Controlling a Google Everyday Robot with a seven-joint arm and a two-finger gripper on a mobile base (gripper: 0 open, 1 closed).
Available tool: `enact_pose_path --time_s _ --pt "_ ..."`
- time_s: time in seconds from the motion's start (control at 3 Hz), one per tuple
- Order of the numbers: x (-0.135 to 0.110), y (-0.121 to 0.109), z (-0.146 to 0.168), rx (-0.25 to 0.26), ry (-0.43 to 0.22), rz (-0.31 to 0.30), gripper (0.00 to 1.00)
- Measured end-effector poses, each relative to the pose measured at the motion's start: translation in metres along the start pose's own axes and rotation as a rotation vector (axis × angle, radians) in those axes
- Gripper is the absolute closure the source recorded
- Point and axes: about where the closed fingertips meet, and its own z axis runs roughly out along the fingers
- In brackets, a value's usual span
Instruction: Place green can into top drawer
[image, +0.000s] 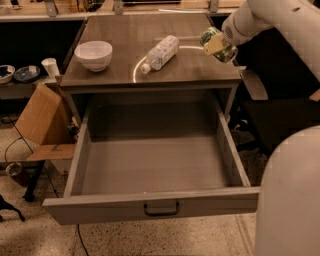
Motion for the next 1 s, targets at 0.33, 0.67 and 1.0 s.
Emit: enact_pose_path --time_s 0.33,0.67,1.0 --pt "0.008 0.035 -0.032 -0.115 -0.028 -0.001 1.00" --pt "0.029 0.077 -0.052 -0.248 -0.032 0.007 1.00" --pt "0.091 0.141 -0.045 -0.463 0.038 0.005 1.00"
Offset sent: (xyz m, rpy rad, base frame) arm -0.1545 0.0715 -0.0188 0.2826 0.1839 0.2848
